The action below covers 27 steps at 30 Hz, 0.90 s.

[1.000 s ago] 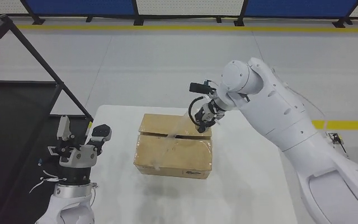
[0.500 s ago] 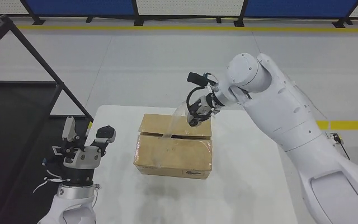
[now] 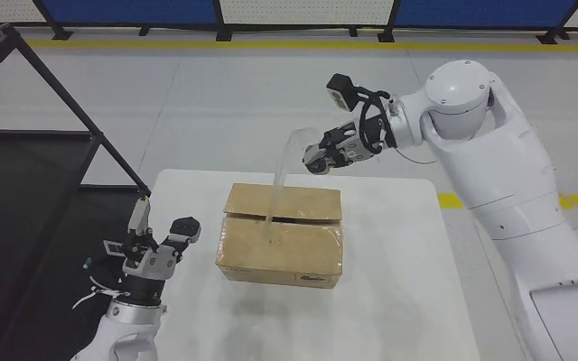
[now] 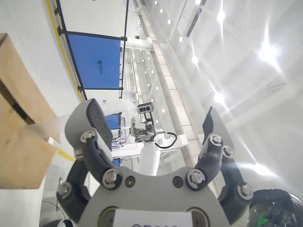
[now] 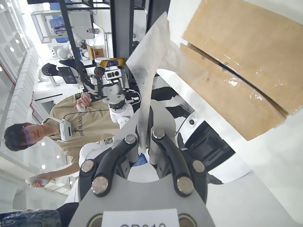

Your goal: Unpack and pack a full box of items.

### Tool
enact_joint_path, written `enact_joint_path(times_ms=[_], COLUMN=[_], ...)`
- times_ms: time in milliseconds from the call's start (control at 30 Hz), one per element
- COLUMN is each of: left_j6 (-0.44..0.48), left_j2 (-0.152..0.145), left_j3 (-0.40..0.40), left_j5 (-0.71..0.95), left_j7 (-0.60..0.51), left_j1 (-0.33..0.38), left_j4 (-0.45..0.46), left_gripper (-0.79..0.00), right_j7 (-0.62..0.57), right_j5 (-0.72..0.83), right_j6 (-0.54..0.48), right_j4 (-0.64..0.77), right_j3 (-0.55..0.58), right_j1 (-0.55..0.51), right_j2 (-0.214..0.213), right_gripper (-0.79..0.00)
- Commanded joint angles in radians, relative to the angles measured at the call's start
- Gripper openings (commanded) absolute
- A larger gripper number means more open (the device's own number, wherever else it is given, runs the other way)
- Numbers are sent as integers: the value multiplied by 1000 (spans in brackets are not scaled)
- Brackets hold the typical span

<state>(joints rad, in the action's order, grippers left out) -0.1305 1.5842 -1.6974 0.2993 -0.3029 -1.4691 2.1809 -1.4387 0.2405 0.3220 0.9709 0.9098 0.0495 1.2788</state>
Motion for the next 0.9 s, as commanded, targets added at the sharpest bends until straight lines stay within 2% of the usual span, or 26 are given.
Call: enact_joint_path(times_ms=[0,167,533,633,867], left_j6=[-20,-55,-69,-65,36], left_j2=[-3,-11,-18,-19,-36], left_j3=[29,76,55,57,111], left_j5=[-19,-90,-105,-118,-331], left_j7=[-2,3,46,42,19], left_j1=[0,-3,-19,-19,16], left_j4=[-28,-74,-61,-61,-108], left_gripper=[0,0,0,0,0], right_j7=[19,38,46,115,175], right_j5=[-3,23,26,99,308], right_j6=[24,98,95,82,103], right_j4=[96,273,274,298,322], right_j3=[60,154,154,174,215], right_j1=[-51,-170,-175,-203,-224], right_j2=[-26,-74,-74,-71,-64], right_gripper=[-785,-785,-785,-785,-785])
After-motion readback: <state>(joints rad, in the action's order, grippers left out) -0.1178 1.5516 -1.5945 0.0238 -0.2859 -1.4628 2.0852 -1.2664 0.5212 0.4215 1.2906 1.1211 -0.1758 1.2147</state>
